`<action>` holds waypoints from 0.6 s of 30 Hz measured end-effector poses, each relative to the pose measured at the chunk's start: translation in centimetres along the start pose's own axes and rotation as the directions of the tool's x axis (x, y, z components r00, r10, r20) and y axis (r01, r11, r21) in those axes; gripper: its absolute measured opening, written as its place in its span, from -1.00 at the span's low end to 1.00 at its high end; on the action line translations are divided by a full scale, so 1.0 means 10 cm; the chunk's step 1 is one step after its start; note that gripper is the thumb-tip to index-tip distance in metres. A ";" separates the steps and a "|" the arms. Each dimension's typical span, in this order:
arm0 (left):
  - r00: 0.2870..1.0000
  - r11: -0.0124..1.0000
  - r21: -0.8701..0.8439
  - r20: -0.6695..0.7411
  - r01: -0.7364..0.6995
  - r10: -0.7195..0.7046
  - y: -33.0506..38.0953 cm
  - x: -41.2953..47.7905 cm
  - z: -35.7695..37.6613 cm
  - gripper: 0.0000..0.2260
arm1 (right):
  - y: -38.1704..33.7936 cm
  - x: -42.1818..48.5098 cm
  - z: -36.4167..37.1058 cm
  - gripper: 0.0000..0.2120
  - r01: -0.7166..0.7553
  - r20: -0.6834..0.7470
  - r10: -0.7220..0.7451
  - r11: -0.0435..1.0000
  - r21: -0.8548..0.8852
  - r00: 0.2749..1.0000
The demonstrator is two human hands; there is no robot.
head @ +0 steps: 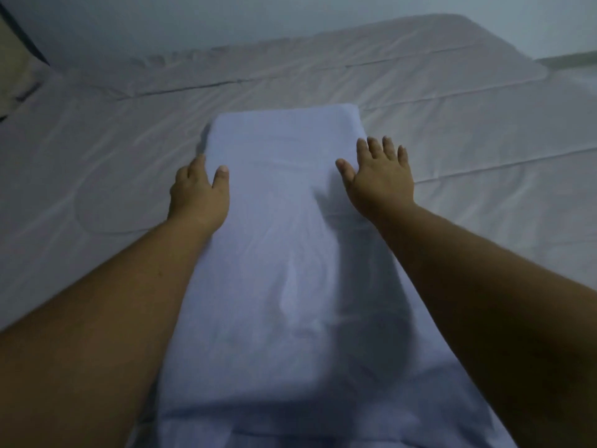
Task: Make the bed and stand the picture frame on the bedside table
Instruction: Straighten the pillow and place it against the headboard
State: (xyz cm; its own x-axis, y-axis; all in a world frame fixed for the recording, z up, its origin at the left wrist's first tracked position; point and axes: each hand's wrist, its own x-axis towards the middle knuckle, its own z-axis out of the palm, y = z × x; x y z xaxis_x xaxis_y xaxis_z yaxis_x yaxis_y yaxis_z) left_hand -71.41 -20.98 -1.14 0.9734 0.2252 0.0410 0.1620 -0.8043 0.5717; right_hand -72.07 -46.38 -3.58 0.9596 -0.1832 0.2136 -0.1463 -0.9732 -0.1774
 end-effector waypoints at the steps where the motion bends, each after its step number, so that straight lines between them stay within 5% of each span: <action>1: 1.000 1.000 0.019 0.003 -0.003 0.003 0.03 0.05 0.06 -0.46 | 0.04 0.06 0.06 -0.40 -0.015 0.007 0.015 1.000 0.014 1.000; 7: 0.997 0.977 0.209 0.044 0.053 -0.063 -0.17 0.29 0.43 -0.52 | 0.13 0.16 0.54 -0.55 -0.206 0.109 0.190 0.964 0.165 0.976; 12: 0.973 0.971 0.072 -0.056 0.230 -0.226 -0.27 0.33 0.69 -0.60 | 0.17 0.16 0.76 -0.59 -0.357 0.091 0.346 0.878 0.319 0.934; 18: 0.979 0.988 -0.007 -0.133 0.155 -0.155 -0.30 0.33 0.71 -0.54 | 0.21 0.21 0.86 -0.66 -0.341 0.082 0.342 0.826 0.449 0.936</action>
State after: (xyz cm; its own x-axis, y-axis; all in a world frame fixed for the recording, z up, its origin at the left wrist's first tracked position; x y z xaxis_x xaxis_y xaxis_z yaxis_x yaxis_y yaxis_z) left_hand -67.55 -21.69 -8.54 0.9064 0.4180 0.0605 0.3101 -0.7559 0.5765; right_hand -68.32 -47.64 -11.75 0.8680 -0.4928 0.0610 -0.3398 -0.6790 -0.6508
